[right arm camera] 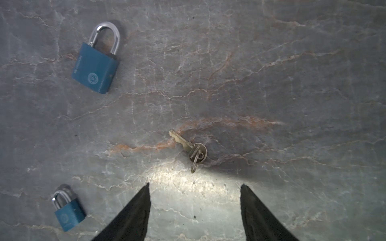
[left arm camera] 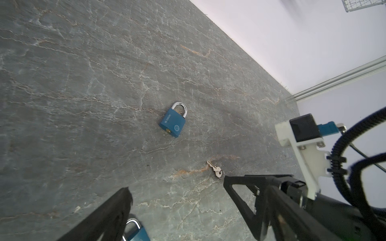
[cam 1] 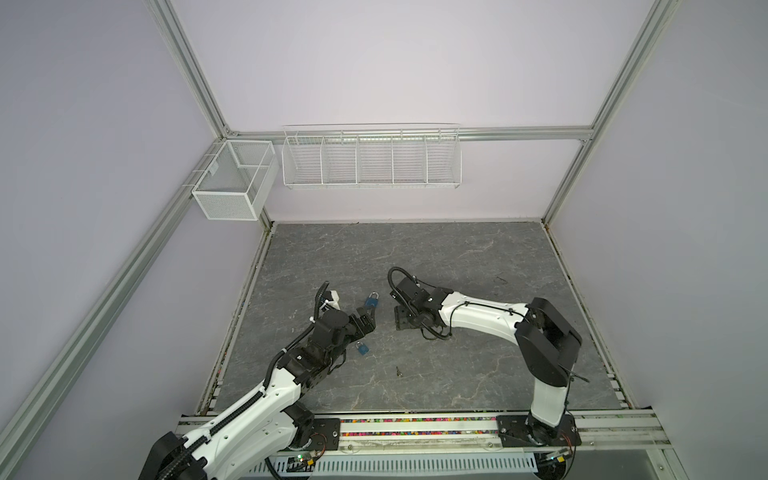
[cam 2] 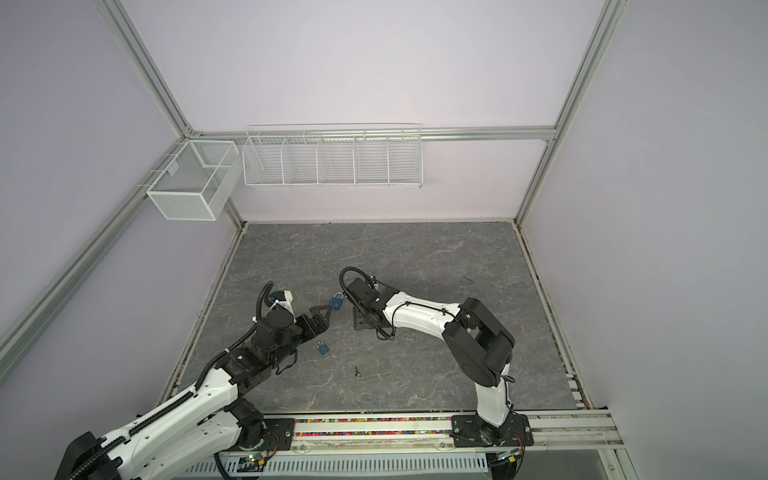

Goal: Unlock with the key
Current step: 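Lower the right gripper and close it on the silver key ring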

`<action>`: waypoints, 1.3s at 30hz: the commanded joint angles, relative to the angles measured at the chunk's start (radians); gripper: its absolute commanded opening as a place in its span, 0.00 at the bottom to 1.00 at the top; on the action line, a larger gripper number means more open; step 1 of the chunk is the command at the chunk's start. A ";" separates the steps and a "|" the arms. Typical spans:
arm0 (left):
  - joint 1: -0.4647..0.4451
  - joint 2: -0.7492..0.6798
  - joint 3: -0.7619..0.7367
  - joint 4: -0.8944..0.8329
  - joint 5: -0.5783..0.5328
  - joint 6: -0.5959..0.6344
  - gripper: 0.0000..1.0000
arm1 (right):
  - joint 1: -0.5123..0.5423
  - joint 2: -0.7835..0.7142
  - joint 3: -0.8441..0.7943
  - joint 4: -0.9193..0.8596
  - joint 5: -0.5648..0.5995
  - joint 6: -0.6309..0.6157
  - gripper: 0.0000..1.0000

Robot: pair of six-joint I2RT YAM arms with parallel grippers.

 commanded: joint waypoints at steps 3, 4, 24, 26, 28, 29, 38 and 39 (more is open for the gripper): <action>-0.004 -0.007 0.022 -0.039 -0.029 -0.005 1.00 | 0.005 0.045 0.035 -0.040 0.038 0.001 0.57; -0.004 -0.006 0.021 -0.039 -0.029 -0.005 1.00 | 0.005 0.048 0.035 -0.037 0.039 0.001 0.55; -0.004 0.012 0.035 -0.064 -0.029 -0.014 1.00 | 0.007 0.128 0.082 -0.047 0.054 -0.022 0.31; -0.004 0.010 0.032 -0.060 -0.029 -0.012 1.00 | 0.008 0.130 0.074 -0.036 0.059 -0.024 0.30; -0.004 0.010 0.032 -0.063 -0.032 -0.012 1.00 | 0.008 0.136 0.073 -0.036 0.059 -0.025 0.29; -0.004 0.011 0.035 -0.066 -0.032 -0.014 1.00 | 0.007 0.139 0.075 -0.038 0.056 -0.025 0.28; -0.004 0.021 0.044 -0.061 -0.028 -0.016 1.00 | 0.006 0.145 0.066 -0.041 0.066 -0.036 0.21; -0.003 0.022 0.042 -0.057 -0.026 -0.017 1.00 | 0.006 0.141 0.058 -0.035 0.068 -0.037 0.21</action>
